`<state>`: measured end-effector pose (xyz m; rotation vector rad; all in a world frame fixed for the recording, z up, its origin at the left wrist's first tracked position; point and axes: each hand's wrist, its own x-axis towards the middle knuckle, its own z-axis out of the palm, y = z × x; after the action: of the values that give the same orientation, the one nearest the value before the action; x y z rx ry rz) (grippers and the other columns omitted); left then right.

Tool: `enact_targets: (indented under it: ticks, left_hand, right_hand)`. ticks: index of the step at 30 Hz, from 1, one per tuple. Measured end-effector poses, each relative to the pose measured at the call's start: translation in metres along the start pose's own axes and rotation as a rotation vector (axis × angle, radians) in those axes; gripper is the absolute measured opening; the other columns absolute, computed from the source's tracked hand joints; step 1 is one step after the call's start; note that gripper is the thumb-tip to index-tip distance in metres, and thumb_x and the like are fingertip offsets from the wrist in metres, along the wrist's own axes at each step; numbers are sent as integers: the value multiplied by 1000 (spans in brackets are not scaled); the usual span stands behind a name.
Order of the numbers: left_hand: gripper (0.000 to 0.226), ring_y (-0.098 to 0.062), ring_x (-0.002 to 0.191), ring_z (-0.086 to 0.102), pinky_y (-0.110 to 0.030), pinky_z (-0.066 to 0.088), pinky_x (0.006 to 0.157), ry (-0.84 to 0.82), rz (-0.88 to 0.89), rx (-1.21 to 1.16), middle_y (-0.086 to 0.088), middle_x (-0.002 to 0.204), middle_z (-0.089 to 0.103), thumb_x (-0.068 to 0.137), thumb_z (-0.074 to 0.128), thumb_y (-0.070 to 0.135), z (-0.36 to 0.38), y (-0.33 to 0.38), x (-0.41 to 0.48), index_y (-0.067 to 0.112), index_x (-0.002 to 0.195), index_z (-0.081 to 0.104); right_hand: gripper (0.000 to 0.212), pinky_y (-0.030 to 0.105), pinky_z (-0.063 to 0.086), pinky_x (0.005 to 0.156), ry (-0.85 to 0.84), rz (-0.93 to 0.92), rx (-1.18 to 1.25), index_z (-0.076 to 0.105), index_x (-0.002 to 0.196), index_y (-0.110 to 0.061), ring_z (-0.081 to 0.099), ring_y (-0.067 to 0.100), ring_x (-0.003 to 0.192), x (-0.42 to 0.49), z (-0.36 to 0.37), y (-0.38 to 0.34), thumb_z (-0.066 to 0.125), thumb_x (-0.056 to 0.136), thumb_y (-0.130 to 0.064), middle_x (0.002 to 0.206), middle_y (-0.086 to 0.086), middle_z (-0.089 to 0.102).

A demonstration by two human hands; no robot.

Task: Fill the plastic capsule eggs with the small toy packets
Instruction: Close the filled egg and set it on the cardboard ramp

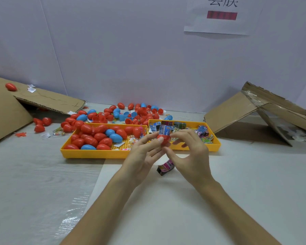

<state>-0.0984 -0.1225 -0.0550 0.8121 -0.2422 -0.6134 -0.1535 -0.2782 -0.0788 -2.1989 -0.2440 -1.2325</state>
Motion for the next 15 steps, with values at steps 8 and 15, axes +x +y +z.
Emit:
enact_targets:
  ticks: [8, 15]
  left_hand:
    - [52, -24, 105, 74, -26, 61, 75, -25, -75, -146, -16, 114, 74, 76, 75, 9, 7, -11, -4, 9, 125, 58]
    - [49, -26, 107, 73, -27, 61, 76, -16, -91, -174, -17, 116, 74, 79, 74, 10, 6, -13, -4, 7, 126, 60]
  right_hand:
    - [40, 17, 49, 84, 105, -8, 10, 63, 115, -18, 66, 9, 88, -4, 6, -8, 82, 81, -14, 102, -6, 66]
    - [26, 21, 49, 94, 141, -35, -66, 70, 103, -6, 63, 13, 104, -4, 6, -10, 83, 81, -11, 108, 4, 65]
